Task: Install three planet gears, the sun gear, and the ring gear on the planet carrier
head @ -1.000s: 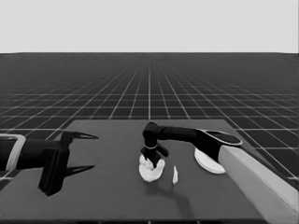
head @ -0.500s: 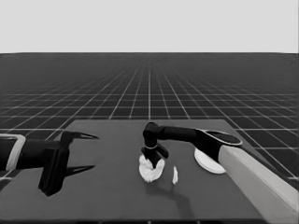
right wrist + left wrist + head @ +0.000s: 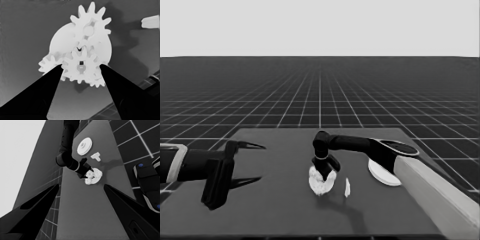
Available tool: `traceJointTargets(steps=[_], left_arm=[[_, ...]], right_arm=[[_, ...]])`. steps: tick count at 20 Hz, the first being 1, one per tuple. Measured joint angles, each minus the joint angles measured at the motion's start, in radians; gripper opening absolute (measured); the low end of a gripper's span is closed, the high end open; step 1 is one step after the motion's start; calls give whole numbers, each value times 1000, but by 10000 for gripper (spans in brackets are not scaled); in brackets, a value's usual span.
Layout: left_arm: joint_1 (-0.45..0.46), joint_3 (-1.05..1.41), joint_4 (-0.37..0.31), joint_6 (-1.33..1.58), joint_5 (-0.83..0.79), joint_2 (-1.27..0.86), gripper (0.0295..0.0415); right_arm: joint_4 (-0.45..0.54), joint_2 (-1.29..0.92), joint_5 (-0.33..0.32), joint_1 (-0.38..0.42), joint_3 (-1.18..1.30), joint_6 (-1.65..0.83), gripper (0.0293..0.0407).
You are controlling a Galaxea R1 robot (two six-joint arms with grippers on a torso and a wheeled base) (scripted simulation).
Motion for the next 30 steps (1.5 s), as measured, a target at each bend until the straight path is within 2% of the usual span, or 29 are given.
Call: traceJointTargets(steps=[2,4,5,6,12,13,14,15,18,22,23,24,25,27,30], left_arm=[[0,0,0,0,0,0,385],[0,0,0,0,0,0,385],[0,0,0,0,0,0,385],[0,0,0,0,0,0,385],[0,0,0,0,0,0,385],[0,0,0,0,0,0,385],[0,0,0,0,0,0,385],[0,0,0,0,0,0,385],[0,0,0,0,0,0,385],[0,0,0,0,0,0,385],[0,0,0,0,0,0,385],[0,0,0,0,0,0,385],[0,0,0,0,0,0,385],[0,0,0,0,0,0,385],[0,0,0,0,0,0,385]], right_arm=[[0,0,0,0,0,21,309],[0,0,0,0,0,31,369],[0,0,0,0,0,33,380],[0,0,0,0,0,34,383],[0,0,0,0,0,36,385],[42,-9,-27,48,39,-357,393],[69,-13,-38,86,57,-604,391],[86,-14,-40,108,65,-752,388],[108,-17,-41,131,72,-923,385],[113,-17,-40,135,73,-962,385],[-106,-293,107,11,531,-1372,404],[-238,-714,193,-108,889,-1630,394],[-315,-977,242,-172,1100,-1781,389],[-388,-1207,290,-226,1300,-1923,385],[-418,-1299,311,-246,1385,-1983,385]])
